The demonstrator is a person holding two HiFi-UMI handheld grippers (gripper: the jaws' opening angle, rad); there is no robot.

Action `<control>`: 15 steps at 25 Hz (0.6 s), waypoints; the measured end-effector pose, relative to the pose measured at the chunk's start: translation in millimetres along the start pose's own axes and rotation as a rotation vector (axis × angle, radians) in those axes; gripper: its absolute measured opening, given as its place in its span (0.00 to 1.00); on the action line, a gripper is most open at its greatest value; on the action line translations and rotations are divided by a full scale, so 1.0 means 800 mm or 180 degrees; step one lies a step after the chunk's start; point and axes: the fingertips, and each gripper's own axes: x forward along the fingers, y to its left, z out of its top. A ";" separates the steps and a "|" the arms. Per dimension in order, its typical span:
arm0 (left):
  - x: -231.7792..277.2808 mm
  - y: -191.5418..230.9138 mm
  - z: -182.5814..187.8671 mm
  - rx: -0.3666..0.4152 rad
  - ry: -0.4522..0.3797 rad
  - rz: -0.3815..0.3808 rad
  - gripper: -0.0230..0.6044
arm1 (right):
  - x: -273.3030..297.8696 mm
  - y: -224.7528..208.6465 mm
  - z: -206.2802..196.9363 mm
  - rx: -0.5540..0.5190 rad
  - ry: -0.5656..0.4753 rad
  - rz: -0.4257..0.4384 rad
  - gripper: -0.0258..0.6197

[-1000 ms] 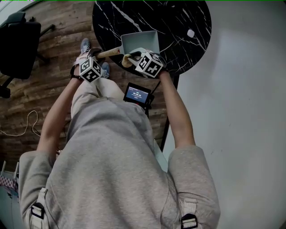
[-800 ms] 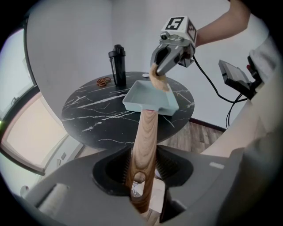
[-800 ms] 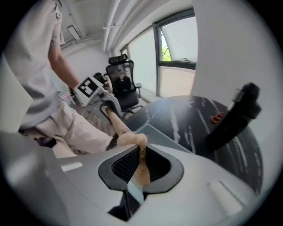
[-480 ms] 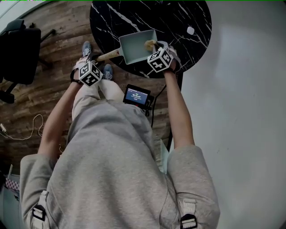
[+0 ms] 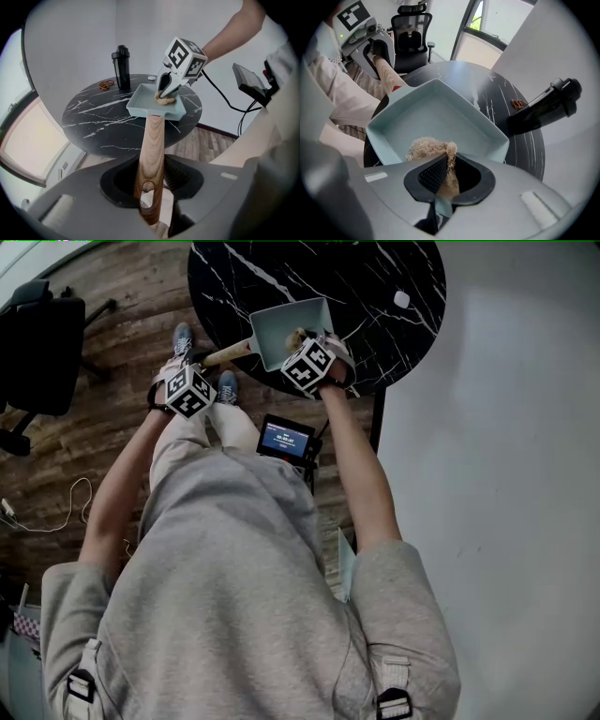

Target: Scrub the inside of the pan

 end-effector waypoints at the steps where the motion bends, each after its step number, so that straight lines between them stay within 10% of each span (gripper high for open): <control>1: 0.000 0.000 0.000 0.0000 -0.0001 0.0001 0.25 | 0.000 0.007 0.004 0.0004 -0.0018 0.0034 0.12; 15: 0.000 0.001 0.000 -0.0019 0.0014 0.0044 0.26 | -0.008 0.076 0.072 0.0383 -0.0278 0.0633 0.12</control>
